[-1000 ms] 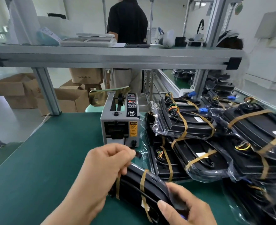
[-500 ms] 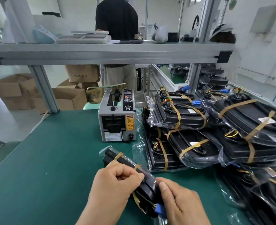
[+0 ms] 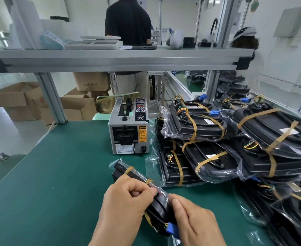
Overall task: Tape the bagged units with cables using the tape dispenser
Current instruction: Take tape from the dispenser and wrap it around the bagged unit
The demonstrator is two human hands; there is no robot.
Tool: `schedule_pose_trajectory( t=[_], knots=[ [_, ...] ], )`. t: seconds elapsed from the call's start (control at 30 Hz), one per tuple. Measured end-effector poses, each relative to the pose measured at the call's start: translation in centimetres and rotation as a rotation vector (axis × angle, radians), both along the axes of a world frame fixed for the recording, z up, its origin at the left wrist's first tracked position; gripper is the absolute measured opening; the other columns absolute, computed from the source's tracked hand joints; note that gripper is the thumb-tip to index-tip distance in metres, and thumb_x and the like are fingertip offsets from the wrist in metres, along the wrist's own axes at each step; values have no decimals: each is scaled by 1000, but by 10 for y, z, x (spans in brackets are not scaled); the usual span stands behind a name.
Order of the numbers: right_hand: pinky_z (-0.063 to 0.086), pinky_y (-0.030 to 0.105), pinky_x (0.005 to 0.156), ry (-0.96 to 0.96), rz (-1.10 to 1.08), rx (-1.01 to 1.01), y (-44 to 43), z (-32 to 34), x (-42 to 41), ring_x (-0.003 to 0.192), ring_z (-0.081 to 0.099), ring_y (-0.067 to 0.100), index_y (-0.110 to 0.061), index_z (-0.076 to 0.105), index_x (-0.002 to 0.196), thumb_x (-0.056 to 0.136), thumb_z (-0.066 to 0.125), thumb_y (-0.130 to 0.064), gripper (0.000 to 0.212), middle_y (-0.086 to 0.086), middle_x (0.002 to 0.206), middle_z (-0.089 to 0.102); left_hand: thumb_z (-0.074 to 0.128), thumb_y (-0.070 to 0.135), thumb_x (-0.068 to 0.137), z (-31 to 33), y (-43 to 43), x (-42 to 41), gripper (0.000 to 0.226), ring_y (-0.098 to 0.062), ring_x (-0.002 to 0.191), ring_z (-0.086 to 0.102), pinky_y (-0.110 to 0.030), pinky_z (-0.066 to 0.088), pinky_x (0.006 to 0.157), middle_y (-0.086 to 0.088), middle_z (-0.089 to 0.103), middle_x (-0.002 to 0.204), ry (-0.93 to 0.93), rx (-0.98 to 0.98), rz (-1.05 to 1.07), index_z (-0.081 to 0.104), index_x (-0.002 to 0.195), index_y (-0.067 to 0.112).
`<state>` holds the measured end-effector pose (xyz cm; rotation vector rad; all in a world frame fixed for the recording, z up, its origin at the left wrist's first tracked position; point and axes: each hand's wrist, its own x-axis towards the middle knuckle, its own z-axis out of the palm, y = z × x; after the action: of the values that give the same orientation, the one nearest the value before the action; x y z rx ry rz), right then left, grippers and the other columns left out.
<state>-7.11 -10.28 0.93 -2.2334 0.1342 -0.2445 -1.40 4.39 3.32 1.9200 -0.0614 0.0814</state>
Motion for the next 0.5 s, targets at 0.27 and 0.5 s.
schedule_pose_trajectory(
  t=[0.27, 0.5],
  knots=[
    [52, 26, 85, -15, 3, -13, 0, 1, -1, 92, 68, 10, -69, 37, 109, 100, 48, -34, 37, -7, 94, 75, 83, 31, 71, -6, -3, -3, 17, 1, 57, 50, -16, 36, 57, 19, 57, 71, -59, 63, 54, 70, 63, 36],
    [52, 24, 84, -20, -5, -17, 0, 1, -1, 92, 68, 7, -71, 38, 107, 99, 51, -32, 42, -12, 95, 75, 82, 32, 67, -7, -3, -2, 29, 0, 55, 45, -11, 39, 53, 22, 50, 59, -59, 98, 70, 59, 77, 47]
  ],
)
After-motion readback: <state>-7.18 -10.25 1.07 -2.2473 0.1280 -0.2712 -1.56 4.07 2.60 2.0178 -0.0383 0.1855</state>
